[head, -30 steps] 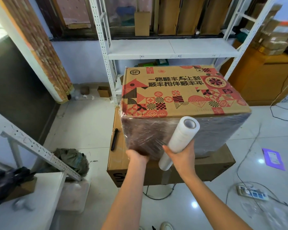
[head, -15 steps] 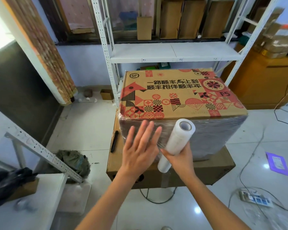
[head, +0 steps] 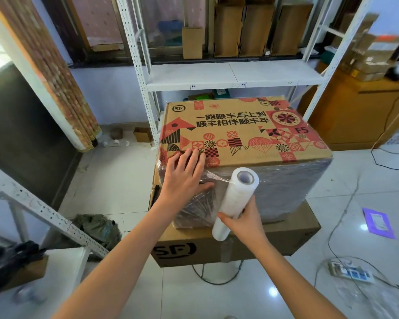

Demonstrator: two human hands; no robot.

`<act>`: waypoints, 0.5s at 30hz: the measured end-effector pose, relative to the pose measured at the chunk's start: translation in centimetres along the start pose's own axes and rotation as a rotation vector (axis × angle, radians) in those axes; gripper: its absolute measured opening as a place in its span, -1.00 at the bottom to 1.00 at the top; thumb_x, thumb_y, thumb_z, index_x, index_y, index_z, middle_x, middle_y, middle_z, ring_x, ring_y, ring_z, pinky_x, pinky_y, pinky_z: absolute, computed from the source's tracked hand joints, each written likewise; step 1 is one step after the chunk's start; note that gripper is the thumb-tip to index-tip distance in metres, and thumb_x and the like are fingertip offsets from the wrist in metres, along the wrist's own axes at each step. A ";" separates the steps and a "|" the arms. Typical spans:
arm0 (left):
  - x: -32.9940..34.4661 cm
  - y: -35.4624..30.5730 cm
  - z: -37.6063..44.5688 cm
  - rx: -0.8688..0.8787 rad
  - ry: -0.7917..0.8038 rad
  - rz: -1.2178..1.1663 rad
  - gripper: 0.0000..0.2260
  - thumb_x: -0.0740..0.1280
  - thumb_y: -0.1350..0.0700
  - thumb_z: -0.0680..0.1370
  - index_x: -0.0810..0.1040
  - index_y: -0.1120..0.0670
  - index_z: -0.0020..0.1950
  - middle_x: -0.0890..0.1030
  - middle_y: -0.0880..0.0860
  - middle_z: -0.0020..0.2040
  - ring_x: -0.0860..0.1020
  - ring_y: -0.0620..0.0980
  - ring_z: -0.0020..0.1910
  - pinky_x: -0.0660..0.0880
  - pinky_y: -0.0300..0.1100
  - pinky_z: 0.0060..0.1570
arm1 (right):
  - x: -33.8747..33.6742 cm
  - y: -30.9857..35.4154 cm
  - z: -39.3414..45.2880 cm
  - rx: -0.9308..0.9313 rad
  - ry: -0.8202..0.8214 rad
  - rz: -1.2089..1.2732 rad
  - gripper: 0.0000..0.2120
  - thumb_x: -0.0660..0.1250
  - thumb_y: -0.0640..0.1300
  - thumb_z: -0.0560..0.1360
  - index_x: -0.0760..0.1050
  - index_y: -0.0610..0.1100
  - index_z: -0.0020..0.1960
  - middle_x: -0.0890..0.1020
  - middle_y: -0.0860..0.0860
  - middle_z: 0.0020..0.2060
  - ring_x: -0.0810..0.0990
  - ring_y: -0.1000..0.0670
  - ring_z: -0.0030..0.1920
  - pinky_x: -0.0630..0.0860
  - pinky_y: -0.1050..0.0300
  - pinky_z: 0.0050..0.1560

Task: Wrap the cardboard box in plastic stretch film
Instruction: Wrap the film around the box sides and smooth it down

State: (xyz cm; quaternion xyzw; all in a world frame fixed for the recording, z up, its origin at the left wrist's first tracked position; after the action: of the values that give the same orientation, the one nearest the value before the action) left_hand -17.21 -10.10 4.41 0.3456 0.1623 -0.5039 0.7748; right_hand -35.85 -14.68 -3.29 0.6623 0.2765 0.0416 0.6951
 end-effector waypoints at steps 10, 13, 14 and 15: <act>0.7 0.7 -0.8 -0.008 -0.067 -0.030 -0.32 0.18 -0.37 0.44 0.60 0.22 0.11 0.63 0.17 0.12 0.60 0.13 0.11 0.33 -0.03 0.10 | -1.4 1.2 -0.8 0.032 -0.138 -0.120 -0.32 0.55 0.16 0.13 0.23 0.26 0.11 0.50 0.27 -0.08 0.49 0.14 -0.05 0.47 0.13 -0.09; 0.7 0.5 -0.7 -0.012 -0.059 -0.044 -0.32 0.20 -0.38 0.42 0.60 0.22 0.10 0.63 0.16 0.12 0.60 0.13 0.11 0.32 -0.03 0.11 | -1.8 1.1 -0.5 0.038 -0.151 -0.051 -0.31 0.58 0.01 0.21 0.19 0.15 0.13 0.46 0.25 -0.08 0.50 0.10 -0.03 0.49 0.13 -0.13; 0.6 0.4 -0.6 -0.019 -0.057 -0.052 -0.31 0.20 -0.39 0.41 0.60 0.22 0.10 0.63 0.16 0.12 0.60 0.12 0.11 0.32 -0.03 0.11 | -2.0 0.9 -0.4 0.036 -0.145 -0.022 -0.31 0.59 -0.04 0.23 0.19 0.12 0.14 0.45 0.24 -0.07 0.51 0.10 -0.03 0.48 0.16 -0.15; 0.6 0.3 -0.6 -0.026 -0.052 -0.059 -0.29 0.18 -0.40 0.41 0.60 0.22 0.10 0.62 0.16 0.13 0.59 0.12 0.12 0.32 -0.03 0.11 | -2.1 0.8 -0.3 0.031 -0.134 0.001 -0.30 0.60 -0.06 0.23 0.18 0.11 0.14 0.45 0.22 -0.05 0.52 0.12 -0.03 0.48 0.21 -0.16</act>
State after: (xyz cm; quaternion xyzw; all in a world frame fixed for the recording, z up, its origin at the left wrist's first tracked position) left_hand -16.65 -10.04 3.74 0.3175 0.1586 -0.5331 0.7680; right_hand -37.55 -15.19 -1.82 0.6746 0.2295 -0.0068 0.7016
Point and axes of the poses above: each hand's wrist, its own z-axis towards the middle knuckle, its own x-axis out of the palm, y = z × x, the point moved 1 cm from there along z, towards the middle knuckle
